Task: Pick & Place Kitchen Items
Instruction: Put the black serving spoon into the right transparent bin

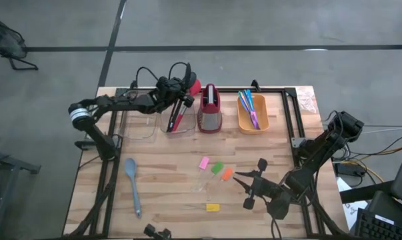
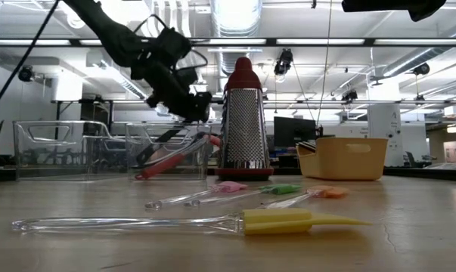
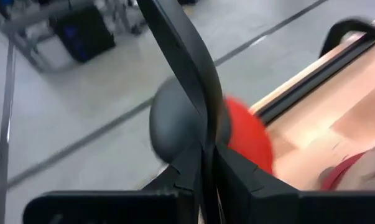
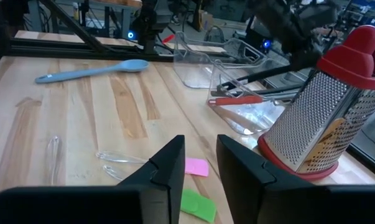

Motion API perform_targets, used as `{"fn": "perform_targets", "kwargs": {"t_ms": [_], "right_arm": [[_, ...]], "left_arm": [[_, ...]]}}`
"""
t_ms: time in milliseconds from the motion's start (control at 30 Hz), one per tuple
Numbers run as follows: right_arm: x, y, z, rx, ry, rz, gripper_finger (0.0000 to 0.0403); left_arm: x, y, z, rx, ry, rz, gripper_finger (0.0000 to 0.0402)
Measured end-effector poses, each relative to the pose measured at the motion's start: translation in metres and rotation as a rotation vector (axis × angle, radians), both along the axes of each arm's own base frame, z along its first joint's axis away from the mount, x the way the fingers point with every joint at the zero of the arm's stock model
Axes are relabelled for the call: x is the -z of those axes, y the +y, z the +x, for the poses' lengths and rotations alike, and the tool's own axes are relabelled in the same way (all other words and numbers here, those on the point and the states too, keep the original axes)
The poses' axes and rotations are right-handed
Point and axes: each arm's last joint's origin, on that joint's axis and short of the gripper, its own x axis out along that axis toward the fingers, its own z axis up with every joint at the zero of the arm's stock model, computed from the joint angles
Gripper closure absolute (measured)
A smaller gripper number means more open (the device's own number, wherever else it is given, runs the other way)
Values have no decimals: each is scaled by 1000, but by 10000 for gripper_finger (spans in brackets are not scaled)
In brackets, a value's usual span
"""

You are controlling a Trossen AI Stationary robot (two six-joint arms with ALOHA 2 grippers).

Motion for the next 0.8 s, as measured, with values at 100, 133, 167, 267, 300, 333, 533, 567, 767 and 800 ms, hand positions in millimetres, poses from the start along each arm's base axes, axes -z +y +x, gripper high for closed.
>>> {"fn": "perform_targets", "kwargs": {"t_ms": [100,133,167,267,300,333,533,567,767,800], "right_arm": [[0,0,0,-1,1,0,304],[0,0,0,-1,1,1,303],[0,0,0,-2,1,1,302],[1,0,0,-2,3,0,306],[1,0,0,-2,3,0,309],[1,0,0,-2,3,0,312],[1,0,0,-2,3,0,336],[1,0,0,-2,3,0,340],[1,0,0,-2,3,0,354],[1,0,0,-2,3,0,355]], "left_arm": [[7,2,1,-16,9,-21,363],[9,2,2,-14,13,-25,365],[11,3,3,-14,17,-27,366],[14,3,4,-8,16,-36,366],[14,4,5,-8,14,-37,364],[15,4,5,-9,12,-37,362],[21,1,3,-26,1,-102,352],[20,1,4,-20,-6,-106,352],[21,0,3,-14,-10,-123,351],[21,0,3,-14,-10,-123,351]]}}
